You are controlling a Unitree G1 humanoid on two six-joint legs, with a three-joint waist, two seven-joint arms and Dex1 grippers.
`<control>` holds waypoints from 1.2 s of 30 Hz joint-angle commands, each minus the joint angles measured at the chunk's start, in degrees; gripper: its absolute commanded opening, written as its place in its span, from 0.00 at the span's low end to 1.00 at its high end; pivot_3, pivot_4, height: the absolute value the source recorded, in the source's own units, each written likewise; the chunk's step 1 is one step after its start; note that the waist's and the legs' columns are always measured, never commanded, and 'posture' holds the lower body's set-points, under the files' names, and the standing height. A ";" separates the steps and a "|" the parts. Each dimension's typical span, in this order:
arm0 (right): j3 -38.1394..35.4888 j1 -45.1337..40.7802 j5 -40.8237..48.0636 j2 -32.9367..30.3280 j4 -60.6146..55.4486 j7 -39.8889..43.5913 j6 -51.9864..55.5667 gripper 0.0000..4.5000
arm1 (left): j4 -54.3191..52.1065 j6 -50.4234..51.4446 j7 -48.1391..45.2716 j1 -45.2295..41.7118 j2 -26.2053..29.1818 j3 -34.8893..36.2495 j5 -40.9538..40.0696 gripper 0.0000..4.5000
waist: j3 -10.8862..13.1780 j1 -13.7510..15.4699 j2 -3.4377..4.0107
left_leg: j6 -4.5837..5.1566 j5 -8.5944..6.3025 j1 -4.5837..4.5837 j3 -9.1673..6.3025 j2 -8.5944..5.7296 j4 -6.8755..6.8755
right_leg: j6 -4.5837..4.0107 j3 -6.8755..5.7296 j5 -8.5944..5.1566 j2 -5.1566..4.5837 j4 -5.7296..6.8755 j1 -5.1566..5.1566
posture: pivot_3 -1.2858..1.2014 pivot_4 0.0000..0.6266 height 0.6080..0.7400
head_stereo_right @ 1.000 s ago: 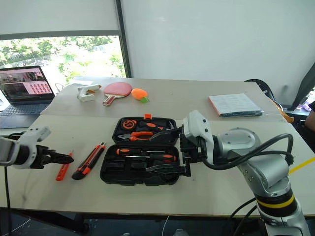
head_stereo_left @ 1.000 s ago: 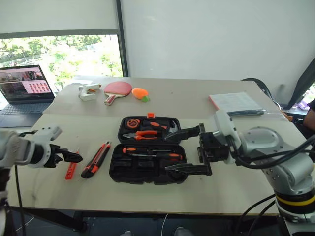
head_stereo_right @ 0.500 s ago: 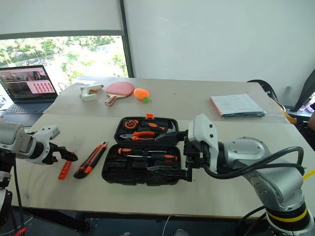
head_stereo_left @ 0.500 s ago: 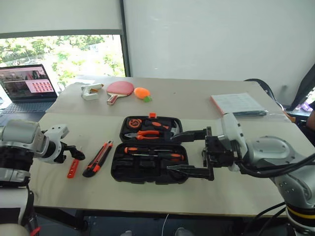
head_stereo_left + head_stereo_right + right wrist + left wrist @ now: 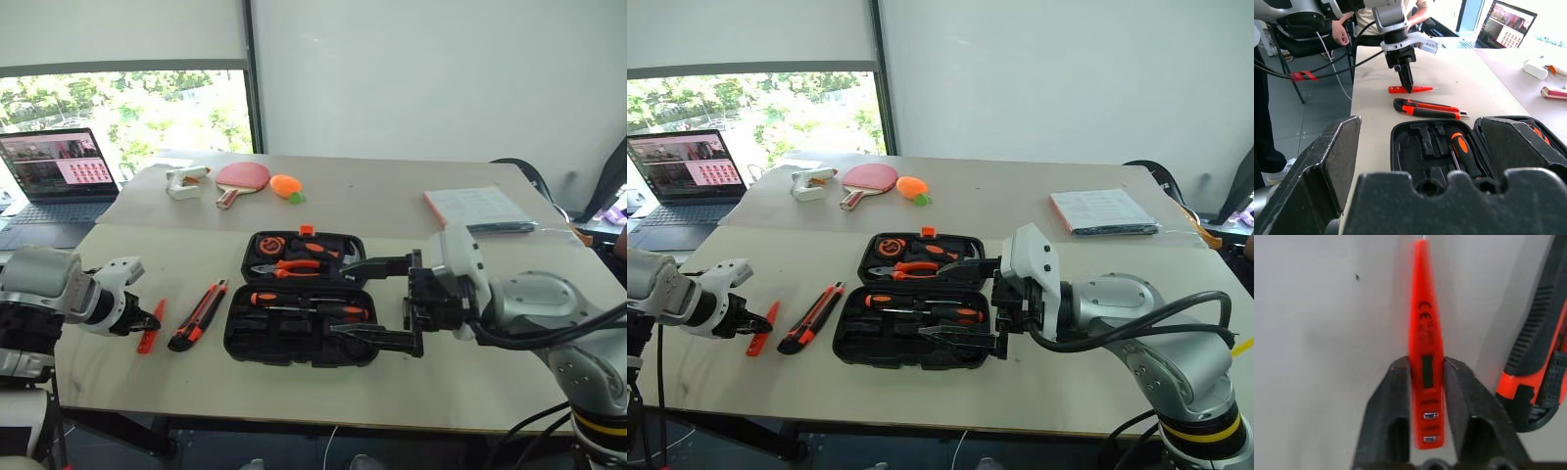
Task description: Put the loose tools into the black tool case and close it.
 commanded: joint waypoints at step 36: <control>-13.92 22.00 8.87 -10.77 -10.32 -10.05 2.06 1.00 | 9.29 -74.08 -55.46 -18.60 -15.35 -25.93 27.65 0.09 | 0.04 -0.08 -0.06 | 0.18 -0.06 -0.23 -0.25 0.04 0.19 | 0.12 -0.41 0.04 0.03 -0.60 0.46 | 0.52 0.24 0.98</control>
